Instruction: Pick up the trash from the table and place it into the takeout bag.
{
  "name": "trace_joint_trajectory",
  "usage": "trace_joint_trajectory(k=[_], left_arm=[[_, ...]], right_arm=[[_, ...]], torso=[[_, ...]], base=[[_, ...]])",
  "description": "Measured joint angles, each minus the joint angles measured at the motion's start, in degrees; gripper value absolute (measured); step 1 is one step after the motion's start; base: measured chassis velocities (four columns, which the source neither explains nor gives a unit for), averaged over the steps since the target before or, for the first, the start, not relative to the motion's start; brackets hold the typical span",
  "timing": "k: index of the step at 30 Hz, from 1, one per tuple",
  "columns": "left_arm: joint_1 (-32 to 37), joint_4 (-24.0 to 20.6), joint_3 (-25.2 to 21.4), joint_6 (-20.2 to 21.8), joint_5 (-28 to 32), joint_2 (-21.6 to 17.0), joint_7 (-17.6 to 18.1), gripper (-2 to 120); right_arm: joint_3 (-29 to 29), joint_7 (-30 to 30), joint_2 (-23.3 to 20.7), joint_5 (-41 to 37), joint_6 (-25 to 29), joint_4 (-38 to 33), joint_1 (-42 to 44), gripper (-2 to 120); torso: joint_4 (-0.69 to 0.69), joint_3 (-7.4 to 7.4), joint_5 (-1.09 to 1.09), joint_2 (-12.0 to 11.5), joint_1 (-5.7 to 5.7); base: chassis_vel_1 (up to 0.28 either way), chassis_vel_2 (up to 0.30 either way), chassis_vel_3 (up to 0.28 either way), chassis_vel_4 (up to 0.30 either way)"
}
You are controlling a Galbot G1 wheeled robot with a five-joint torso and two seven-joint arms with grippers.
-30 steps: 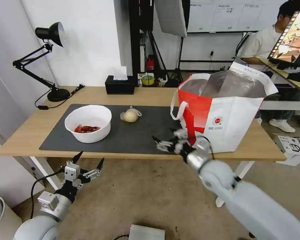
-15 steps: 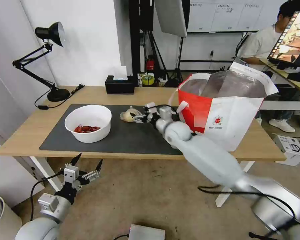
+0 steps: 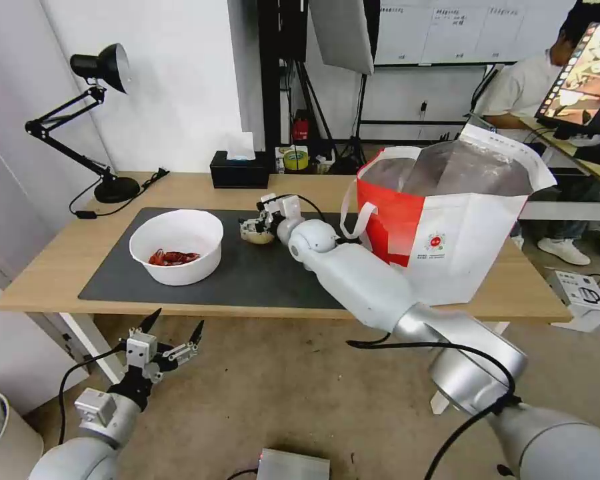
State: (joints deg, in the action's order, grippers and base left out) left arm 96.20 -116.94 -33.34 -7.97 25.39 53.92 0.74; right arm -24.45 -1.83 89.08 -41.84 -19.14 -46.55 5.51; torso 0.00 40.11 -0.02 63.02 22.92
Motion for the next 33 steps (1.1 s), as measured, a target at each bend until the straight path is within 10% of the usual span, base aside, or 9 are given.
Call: trace_joint_trajectory(k=[22, 33], left_arm=[[-0.2, 0.2, 0.5, -0.3, -0.4, 0.3, -0.1, 100], [0.0, 0.2, 0.5, -0.7, -0.7, 0.5, -0.1, 100]], right_arm=[[-0.4, 4.9, 1.0, 2.1, -1.8, 4.3, 0.0, 98], [0.0, 3.9, 0.3, -0.6, -1.9, 1.9, 1.6, 60]], torso=[[-0.01, 0.00, 0.01, 0.0, 0.00], [0.00, 0.00, 0.02, 0.0, 0.00]], base=[[0.000, 0.000, 0.000, 0.000], [0.000, 0.000, 0.000, 0.000]])
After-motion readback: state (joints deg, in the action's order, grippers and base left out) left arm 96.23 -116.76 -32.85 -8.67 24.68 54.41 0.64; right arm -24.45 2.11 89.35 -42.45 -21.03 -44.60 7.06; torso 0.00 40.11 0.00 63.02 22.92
